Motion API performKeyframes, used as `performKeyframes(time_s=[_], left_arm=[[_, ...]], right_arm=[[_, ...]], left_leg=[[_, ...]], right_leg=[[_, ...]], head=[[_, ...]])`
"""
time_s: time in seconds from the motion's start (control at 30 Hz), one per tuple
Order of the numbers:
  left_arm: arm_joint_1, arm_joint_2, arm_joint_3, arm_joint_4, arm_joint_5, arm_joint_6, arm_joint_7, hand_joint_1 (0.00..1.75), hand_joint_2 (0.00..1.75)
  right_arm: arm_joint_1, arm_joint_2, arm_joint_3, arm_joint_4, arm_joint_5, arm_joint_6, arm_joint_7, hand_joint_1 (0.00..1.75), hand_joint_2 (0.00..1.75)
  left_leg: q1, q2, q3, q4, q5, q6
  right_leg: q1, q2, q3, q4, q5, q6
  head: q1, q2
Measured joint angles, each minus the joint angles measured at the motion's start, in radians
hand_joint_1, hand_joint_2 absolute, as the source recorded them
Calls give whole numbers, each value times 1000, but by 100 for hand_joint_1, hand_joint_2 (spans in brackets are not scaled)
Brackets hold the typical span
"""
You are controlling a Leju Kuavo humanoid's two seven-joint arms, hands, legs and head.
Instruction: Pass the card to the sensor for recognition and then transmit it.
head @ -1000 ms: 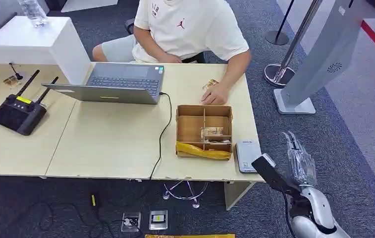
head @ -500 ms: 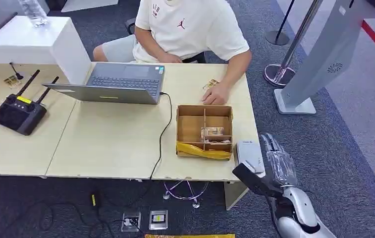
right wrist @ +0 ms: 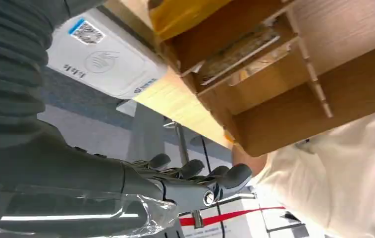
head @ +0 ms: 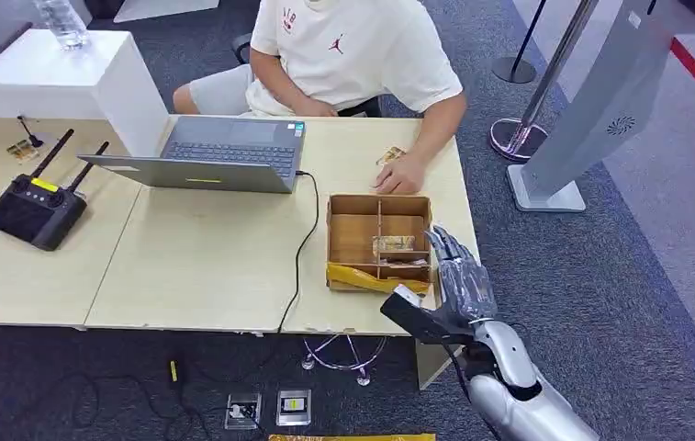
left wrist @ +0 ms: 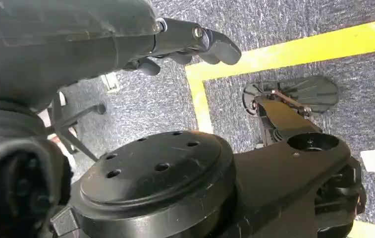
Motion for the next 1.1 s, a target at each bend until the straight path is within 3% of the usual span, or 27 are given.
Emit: performKeyframes(time_s=[0.13,0.37,1.1], left_arm=[[-1,0,0,0,-2,0,0,0,0],[-1,-1,0,0,-7,0,0,0,0],[1,-3,0,0,-11,0,2,0,0]], right_arm=[[-124,86,81,118,-20,-4,-16,0,175],[-172,125,113,194,-21,-18,-31,0,175],[-219,155,157,329,3,-55,-17,0,175]], left_leg=[[0,0,0,0,0,0],[0,0,0,0,0,0],[0,0,0,0,0,0]], right_leg=[[0,0,0,0,0,0],[0,0,0,0,0,0],[0,0,0,0,0,0]], head=[[0,0],[0,0],[0,0]])
